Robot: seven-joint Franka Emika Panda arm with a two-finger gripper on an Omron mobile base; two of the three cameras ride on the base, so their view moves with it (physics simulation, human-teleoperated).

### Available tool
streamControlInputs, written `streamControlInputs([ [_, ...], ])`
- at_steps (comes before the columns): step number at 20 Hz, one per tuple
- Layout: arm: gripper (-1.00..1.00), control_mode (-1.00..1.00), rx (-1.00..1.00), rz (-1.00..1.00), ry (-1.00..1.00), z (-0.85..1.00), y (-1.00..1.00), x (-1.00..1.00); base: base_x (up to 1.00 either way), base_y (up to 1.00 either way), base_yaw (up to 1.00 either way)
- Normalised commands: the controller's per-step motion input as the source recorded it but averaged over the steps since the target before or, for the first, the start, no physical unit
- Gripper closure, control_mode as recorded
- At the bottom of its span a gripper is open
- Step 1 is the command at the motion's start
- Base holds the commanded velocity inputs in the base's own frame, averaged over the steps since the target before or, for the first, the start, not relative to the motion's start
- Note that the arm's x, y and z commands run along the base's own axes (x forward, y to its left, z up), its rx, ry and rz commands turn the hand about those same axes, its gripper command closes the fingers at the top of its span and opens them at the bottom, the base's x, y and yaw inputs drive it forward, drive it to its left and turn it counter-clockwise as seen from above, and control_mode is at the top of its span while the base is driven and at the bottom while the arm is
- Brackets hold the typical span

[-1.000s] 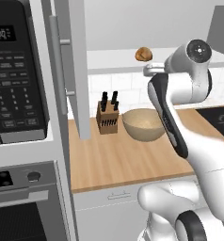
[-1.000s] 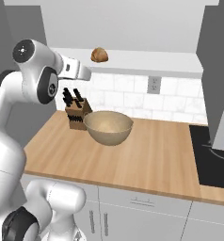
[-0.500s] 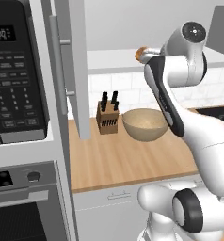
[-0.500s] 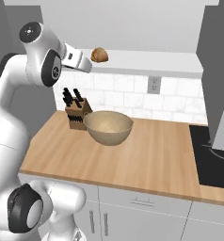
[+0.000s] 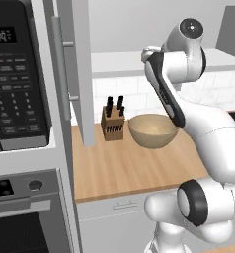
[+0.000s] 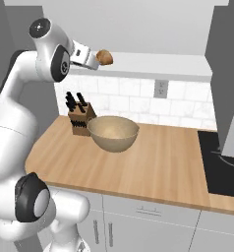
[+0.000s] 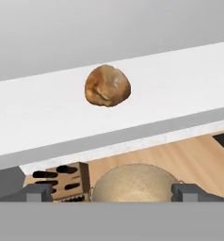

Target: Open the cabinet, pick up the bread from the cabinet and place it in the basket. Then move the basket to the dining counter.

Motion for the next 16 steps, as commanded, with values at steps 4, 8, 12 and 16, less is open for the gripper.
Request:
streamControlInputs([
  [4,-1.0,-1.0,0.0,0.0,0.03,0.02,0.0,0.62,0.0,0.0,0.0],
  [8,-1.0,-1.0,-0.01,-0.02,0.0,0.0,-0.05,0.64,0.0,0.0,0.0],
  [12,-1.0,-1.0,-0.01,0.0,0.01,0.0,-0.18,0.7,0.0,0.0,0.0],
  [16,-1.0,-1.0,0.0,0.0,0.01,0.0,-0.2,0.65,0.0,0.0,0.0],
])
